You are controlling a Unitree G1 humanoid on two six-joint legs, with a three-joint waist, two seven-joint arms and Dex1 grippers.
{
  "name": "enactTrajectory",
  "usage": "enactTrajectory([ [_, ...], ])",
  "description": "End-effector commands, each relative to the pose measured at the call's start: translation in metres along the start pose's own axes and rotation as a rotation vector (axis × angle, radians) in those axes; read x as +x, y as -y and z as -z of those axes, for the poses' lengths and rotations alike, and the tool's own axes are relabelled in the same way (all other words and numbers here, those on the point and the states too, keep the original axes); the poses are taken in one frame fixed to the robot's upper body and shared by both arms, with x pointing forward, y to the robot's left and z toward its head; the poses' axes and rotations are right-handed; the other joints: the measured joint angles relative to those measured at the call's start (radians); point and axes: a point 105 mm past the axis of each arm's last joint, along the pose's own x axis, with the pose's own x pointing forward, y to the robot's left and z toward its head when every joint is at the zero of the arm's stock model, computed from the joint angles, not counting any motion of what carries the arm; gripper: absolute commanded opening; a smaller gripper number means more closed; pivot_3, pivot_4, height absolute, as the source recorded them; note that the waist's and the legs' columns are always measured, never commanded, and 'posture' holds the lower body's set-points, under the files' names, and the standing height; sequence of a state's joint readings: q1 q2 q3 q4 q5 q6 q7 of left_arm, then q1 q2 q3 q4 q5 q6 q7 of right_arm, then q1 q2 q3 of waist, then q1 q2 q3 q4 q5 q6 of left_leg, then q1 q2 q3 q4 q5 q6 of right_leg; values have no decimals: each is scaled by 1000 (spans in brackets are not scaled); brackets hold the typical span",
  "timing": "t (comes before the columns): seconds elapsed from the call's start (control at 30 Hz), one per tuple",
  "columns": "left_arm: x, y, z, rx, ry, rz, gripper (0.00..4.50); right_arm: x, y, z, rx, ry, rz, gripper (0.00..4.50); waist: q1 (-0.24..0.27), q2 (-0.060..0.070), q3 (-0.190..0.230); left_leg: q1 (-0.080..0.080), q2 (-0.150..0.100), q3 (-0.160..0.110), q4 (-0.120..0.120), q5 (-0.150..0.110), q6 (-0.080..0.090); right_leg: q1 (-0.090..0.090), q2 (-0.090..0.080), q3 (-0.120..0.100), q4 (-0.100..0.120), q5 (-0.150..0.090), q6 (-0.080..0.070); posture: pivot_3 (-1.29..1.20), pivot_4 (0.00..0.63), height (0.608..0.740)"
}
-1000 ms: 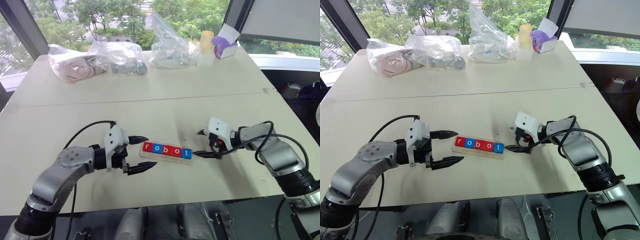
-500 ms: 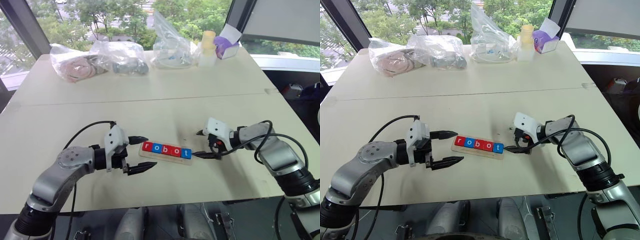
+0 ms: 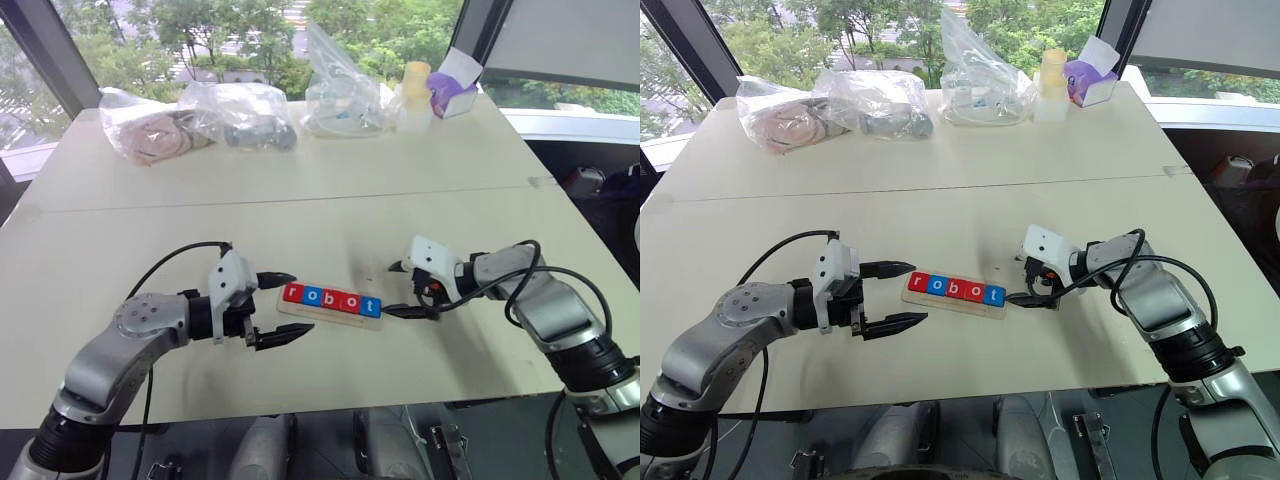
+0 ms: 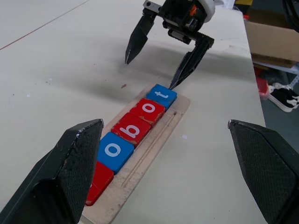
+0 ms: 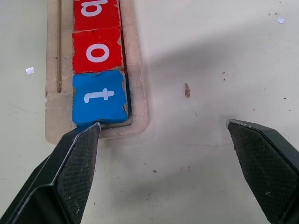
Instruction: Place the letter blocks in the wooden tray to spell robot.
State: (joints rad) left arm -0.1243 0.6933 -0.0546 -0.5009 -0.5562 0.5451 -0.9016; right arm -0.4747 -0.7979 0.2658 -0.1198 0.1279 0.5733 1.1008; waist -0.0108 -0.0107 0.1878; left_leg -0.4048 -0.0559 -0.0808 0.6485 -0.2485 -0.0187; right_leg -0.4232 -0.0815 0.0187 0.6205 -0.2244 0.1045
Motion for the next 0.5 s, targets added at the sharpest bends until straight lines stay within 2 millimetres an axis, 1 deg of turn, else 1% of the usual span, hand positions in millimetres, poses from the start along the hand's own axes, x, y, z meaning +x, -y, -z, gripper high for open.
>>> enactTrajectory([
  [0.03,-7,0,-10,30,3,-11,4500,-18,7,-4,-71,-24,36,4466,0,0,0,0,0,0,0,0,0,0,0,0,0,0,0,0,150,740],
  [0.1,-11,0,-10,23,-10,-13,4500,-28,4,-3,-74,-33,25,4466,2,0,0,0,0,0,0,0,0,0,0,0,0,0,0,0,150,740],
  [0.2,-16,-3,-10,21,-19,-23,4500,-41,-5,-8,-78,-27,-3,4466,1,0,0,0,0,0,0,0,0,0,0,0,0,0,0,0,150,740],
  [0.37,-24,-8,-11,20,-29,-42,4500,-56,-30,-18,-83,-9,-69,4466,0,0,0,0,0,0,0,0,0,0,0,0,0,0,0,0,150,740],
  [0.5,-35,-16,-10,26,-50,-72,4500,-70,-46,-32,-80,11,-107,4466,2,0,0,-1,0,0,0,0,0,0,0,0,0,0,-1,0,150,740],
])
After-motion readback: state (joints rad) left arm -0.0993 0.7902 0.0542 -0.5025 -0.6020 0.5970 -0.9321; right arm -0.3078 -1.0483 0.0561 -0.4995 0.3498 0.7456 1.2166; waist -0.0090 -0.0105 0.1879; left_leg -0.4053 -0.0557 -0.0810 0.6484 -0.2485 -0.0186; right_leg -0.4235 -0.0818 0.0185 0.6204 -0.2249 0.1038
